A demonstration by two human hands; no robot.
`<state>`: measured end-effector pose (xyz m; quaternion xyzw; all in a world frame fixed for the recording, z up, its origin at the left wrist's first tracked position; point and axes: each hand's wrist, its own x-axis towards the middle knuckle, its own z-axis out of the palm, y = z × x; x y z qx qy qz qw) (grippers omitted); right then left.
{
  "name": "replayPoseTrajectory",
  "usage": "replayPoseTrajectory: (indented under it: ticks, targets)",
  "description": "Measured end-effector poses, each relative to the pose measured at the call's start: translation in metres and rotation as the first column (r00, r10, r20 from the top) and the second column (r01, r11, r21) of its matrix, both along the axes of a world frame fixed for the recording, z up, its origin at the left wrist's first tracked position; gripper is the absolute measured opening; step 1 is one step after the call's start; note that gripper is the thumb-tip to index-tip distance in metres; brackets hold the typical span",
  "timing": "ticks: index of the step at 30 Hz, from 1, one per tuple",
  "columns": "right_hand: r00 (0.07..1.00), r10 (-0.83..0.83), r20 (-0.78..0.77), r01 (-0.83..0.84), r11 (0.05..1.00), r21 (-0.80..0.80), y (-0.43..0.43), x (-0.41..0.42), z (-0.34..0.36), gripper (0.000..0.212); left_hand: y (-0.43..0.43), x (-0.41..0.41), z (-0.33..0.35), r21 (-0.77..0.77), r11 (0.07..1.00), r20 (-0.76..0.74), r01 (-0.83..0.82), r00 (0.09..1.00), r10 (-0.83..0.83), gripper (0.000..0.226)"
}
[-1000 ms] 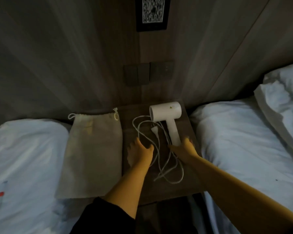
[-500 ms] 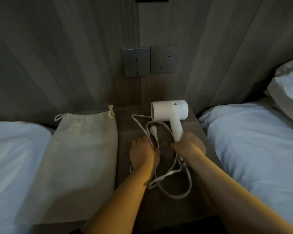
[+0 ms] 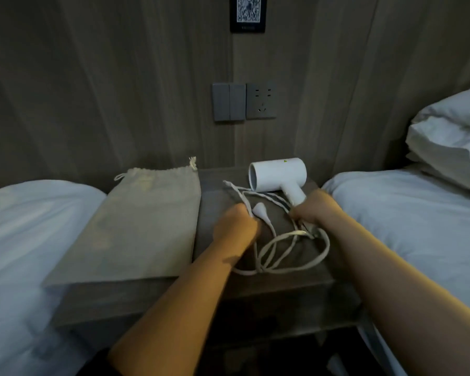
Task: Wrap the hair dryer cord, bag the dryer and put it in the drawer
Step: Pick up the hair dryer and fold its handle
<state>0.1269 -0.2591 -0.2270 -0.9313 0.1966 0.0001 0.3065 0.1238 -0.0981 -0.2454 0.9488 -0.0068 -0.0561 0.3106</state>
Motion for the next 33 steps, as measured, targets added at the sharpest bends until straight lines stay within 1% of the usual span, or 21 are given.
replayPoseTrajectory:
  ticks: [1, 2, 4, 5, 6, 7, 9, 10, 12, 14, 16, 19, 21, 22, 25, 26, 27, 29, 30, 31, 33]
  targets:
    - [1.0, -0.009, -0.006, 0.009, 1.0, 0.024, 0.0, -0.017, 0.0, 0.042, -0.001, -0.012, 0.001, -0.094, 0.996, -0.041, -0.009, 0.999, 0.005, 0.032]
    - [1.0, -0.017, -0.02, 0.018, 0.998, 0.052, 0.001, -0.034, 0.0, 0.038, -0.002, -0.026, 0.004, -0.24, 0.97, -0.103, -0.026, 0.995, 0.002, 0.031]
    - [0.999, -0.033, -0.025, 0.035, 0.993, 0.117, 0.001, -0.069, 0.001, 0.034, -0.007, -0.062, 0.013, -0.563, 0.821, -0.264, -0.09, 0.961, -0.076, 0.033]
    - [0.999, -0.038, -0.018, 0.04, 0.989, 0.145, 0.0, -0.084, 0.002, 0.033, -0.009, -0.08, 0.018, -0.666, 0.734, -0.337, -0.132, 0.931, -0.139, 0.034]
    - [0.999, -0.043, -0.012, 0.045, 0.986, 0.16, -0.001, -0.1, 0.002, 0.032, -0.008, -0.098, 0.021, -0.712, 0.681, -0.397, -0.17, 0.898, -0.191, 0.036]
    - [0.999, -0.052, -0.004, 0.052, 0.985, 0.163, -0.002, -0.116, 0.003, 0.03, -0.007, -0.114, 0.02, -0.733, 0.655, -0.432, -0.182, 0.868, -0.243, 0.038]
    - [0.997, -0.069, 0.019, 0.065, 0.984, 0.163, -0.006, -0.145, 0.002, 0.028, -0.001, -0.139, 0.02, -0.697, 0.706, -0.446, -0.124, 0.846, -0.291, 0.038]
    - [0.997, -0.076, 0.022, 0.071, 0.983, 0.169, -0.009, -0.158, 0.001, 0.028, 0.002, -0.15, 0.02, -0.659, 0.75, -0.405, -0.058, 0.867, -0.289, 0.036]
    - [0.997, -0.081, 0.019, 0.076, 0.98, 0.184, -0.014, -0.182, 0.002, 0.026, 0.007, -0.163, 0.018, -0.585, 0.806, -0.258, 0.092, 0.921, -0.292, 0.023]
    - [0.996, -0.079, 0.051, 0.068, 0.978, 0.197, -0.02, -0.203, 0.005, 0.02, 0.012, -0.176, 0.021, -0.515, 0.829, -0.172, 0.218, 0.921, -0.349, 0.013]
    - [0.988, -0.086, 0.126, 0.053, 0.969, 0.243, -0.026, -0.222, 0.009, 0.019, 0.016, -0.187, 0.024, -0.42, 0.855, -0.155, 0.303, 0.905, -0.397, 0.007]
    - [0.963, -0.103, 0.249, 0.034, 0.963, 0.269, -0.035, -0.241, 0.021, 0.021, 0.022, -0.196, 0.022, -0.205, 0.906, -0.129, 0.37, 0.908, -0.399, 0.018]
    - [0.942, -0.124, 0.312, 0.039, 0.963, 0.265, -0.04, -0.249, 0.03, 0.025, 0.024, -0.201, 0.018, -0.167, 0.915, -0.101, 0.366, 0.917, -0.386, 0.027]
    - [0.934, -0.132, 0.331, 0.044, 0.965, 0.26, -0.042, -0.252, 0.035, 0.028, 0.024, -0.203, 0.017, -0.185, 0.925, -0.078, 0.331, 0.934, -0.35, 0.029]
    - [0.919, -0.131, 0.372, 0.047, 0.973, 0.227, -0.045, -0.264, 0.046, 0.026, 0.027, -0.204, 0.014, -0.367, 0.924, -0.019, 0.111, 0.992, -0.127, 0.03]
    - [0.913, -0.135, 0.385, 0.051, 0.974, 0.219, -0.046, -0.266, 0.049, 0.025, 0.03, -0.204, 0.012, -0.376, 0.925, -0.015, 0.061, 0.997, -0.071, 0.03]
    - [0.905, -0.142, 0.401, 0.057, 0.975, 0.216, -0.047, -0.269, 0.052, 0.025, 0.032, -0.205, 0.009, -0.347, 0.937, -0.023, 0.051, 0.998, -0.063, 0.029]
    - [0.892, -0.155, 0.425, 0.057, 0.97, 0.235, -0.047, -0.276, 0.057, 0.024, 0.035, -0.21, 0.003, -0.26, 0.961, -0.087, 0.1, 0.988, -0.126, 0.021]
    - [0.889, -0.158, 0.429, 0.048, 0.966, 0.256, -0.047, -0.279, 0.058, 0.024, 0.036, -0.213, 0.001, -0.254, 0.961, -0.117, 0.105, 0.983, -0.138, 0.018]
    - [0.888, -0.158, 0.431, 0.036, 0.96, 0.277, -0.047, -0.282, 0.06, 0.025, 0.035, -0.215, -0.002, -0.28, 0.956, -0.137, 0.085, 0.982, -0.128, 0.018]
    - [0.884, -0.152, 0.442, 0.005, 0.949, 0.316, -0.048, -0.287, 0.064, 0.026, 0.031, -0.218, -0.007, -0.417, 0.909, -0.202, -0.012, 0.976, -0.08, 0.023]
